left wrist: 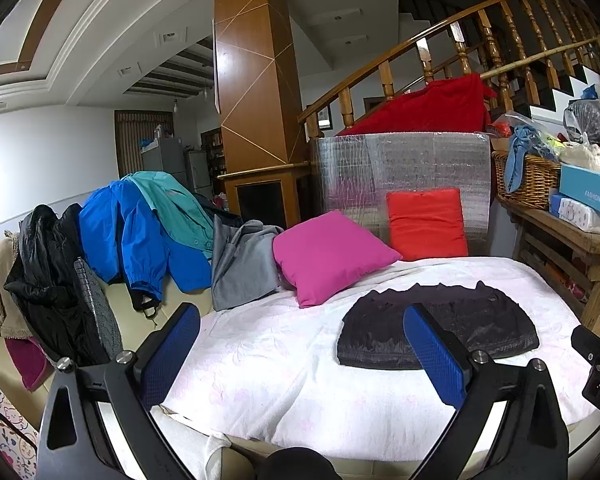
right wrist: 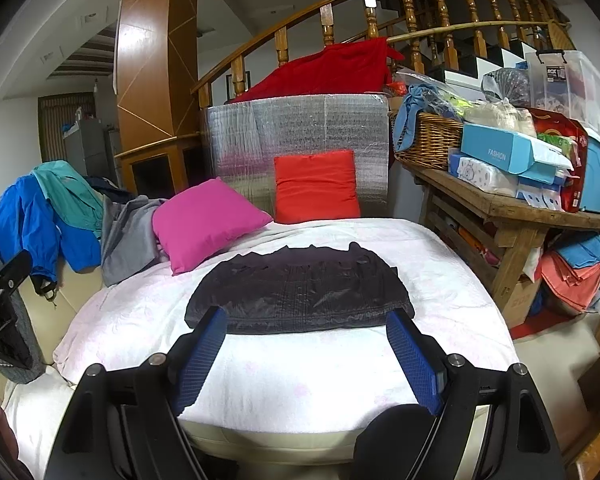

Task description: Fold large clothes

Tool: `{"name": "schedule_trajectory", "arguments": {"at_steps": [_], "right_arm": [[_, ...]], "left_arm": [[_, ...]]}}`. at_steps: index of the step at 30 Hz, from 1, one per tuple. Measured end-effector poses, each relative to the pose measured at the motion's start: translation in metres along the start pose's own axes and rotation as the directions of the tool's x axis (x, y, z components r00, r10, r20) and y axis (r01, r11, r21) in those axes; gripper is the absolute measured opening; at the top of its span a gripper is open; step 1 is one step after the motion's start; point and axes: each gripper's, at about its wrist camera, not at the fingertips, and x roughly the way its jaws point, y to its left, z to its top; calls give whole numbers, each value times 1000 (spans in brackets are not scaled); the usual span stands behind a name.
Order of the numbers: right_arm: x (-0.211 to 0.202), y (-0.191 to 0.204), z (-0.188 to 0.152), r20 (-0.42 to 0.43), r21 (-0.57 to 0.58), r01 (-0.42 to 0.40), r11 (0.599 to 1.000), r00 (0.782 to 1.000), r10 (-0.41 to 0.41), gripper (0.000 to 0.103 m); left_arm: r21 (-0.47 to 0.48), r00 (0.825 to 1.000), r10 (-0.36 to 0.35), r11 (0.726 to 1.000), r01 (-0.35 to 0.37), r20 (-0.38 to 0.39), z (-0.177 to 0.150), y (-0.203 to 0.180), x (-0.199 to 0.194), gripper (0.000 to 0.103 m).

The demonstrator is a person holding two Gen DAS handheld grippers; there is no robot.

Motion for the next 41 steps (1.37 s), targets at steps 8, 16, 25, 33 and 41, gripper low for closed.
{"name": "schedule_trajectory", "arguments": {"at_steps": [8, 16, 25, 33, 41], "right_arm": [[5, -2, 1, -9, 0, -1, 1000, 1000, 1, 85], [16, -9, 5, -24, -7, 7, 1000, 1000, -7, 85], [37, -12, 13, -49, -24, 25, 999, 998, -26, 85], [67, -21, 22, -77, -24, 35, 999, 996, -37, 85], [117, -34, 31, -118, -4, 47, 999, 992, -47, 85]], "left_arm": [[-3, 1000, -2, 1000, 2, -11, -2, 1, 8, 101], [-6, 1000, -12, 1000, 12, -19, -1, -2, 17, 101], [-8, 998, -29, 1000, 29, -49, 0, -14, 40, 101], [-4, 995, -44, 999, 43, -86, 2, -32, 67, 101], [-6, 982, -115, 993, 115, -149, 3, -54, 115, 101]]}}
